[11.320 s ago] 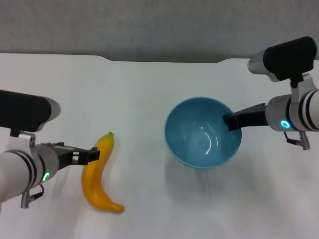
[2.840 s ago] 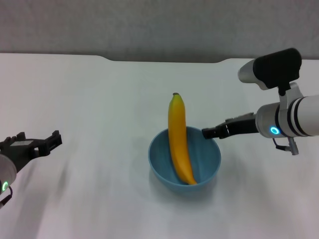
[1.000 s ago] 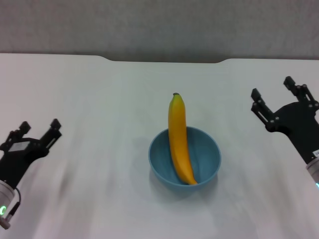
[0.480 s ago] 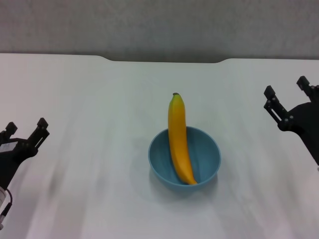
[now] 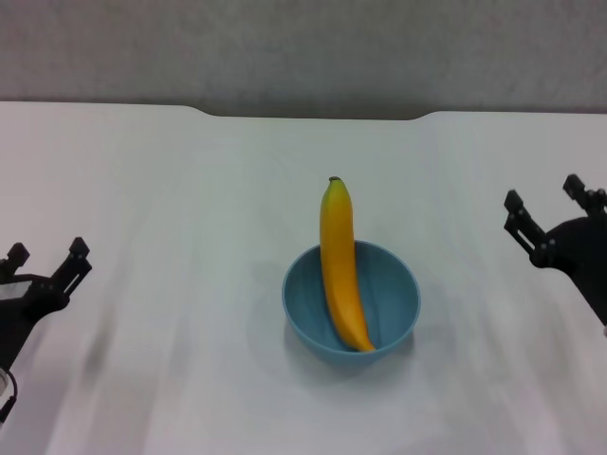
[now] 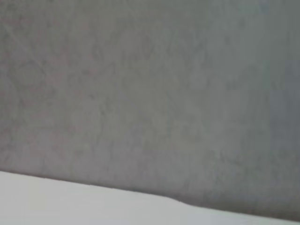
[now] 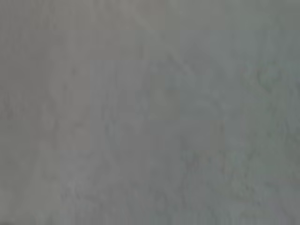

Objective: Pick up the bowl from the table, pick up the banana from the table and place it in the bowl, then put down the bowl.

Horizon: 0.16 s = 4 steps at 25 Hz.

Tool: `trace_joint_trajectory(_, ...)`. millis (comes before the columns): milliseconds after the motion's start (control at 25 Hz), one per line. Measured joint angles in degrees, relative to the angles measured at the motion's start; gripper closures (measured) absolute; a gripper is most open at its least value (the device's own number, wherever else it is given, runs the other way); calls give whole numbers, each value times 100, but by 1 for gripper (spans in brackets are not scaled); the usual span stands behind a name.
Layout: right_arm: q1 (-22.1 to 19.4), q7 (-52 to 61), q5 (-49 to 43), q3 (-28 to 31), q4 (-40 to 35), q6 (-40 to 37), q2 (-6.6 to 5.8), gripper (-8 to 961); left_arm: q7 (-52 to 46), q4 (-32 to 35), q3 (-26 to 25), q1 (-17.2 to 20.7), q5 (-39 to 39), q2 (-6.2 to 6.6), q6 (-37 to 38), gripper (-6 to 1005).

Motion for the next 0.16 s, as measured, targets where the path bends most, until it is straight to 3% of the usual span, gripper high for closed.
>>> trace_joint_trajectory(160, 20, -5, 0, 2, -62, 349, -19, 135, 47, 56, 46, -17, 5, -16, 31, 92)
